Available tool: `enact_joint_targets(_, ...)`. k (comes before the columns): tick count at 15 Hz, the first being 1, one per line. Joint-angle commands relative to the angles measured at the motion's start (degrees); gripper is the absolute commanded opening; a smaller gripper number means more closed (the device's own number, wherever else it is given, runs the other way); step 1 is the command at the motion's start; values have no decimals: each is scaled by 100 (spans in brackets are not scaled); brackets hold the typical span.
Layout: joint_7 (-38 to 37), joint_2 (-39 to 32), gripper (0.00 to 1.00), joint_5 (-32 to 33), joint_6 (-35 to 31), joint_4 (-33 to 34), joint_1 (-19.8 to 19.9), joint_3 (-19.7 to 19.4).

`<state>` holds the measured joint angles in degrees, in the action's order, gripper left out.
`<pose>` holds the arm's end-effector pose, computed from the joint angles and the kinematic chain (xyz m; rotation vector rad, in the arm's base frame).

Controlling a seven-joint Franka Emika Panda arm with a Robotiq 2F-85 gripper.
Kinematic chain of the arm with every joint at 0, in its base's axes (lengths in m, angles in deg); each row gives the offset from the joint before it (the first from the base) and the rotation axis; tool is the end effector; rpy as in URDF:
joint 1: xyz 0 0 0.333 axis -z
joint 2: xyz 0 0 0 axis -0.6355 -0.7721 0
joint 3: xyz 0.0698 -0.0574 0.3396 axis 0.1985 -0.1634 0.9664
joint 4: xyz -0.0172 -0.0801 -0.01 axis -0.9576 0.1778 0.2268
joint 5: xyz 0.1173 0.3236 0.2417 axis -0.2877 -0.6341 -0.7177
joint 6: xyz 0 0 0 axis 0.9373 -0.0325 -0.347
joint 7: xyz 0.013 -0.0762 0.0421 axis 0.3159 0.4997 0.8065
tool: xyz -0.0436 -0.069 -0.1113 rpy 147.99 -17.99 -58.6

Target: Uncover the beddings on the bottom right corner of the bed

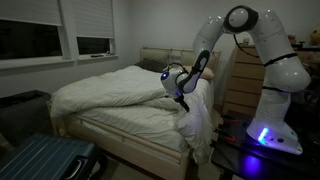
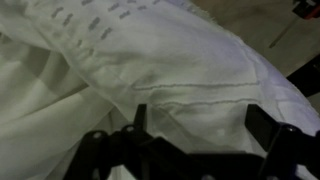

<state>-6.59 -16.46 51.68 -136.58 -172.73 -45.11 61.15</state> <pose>0.5348 0.0083 0.0970 2.3631 1.2033 -0.6751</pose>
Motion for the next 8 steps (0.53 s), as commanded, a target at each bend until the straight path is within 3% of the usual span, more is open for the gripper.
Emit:
enact_joint_targets(1,353,-4,100,1004,-708,-227,187,-60)
enact_joint_targets(5,606,-245,100,2281,-2060,-341,684,-176)
enact_joint_targets(8,1320,-561,100,2573,-3009,-222,1252,-78)
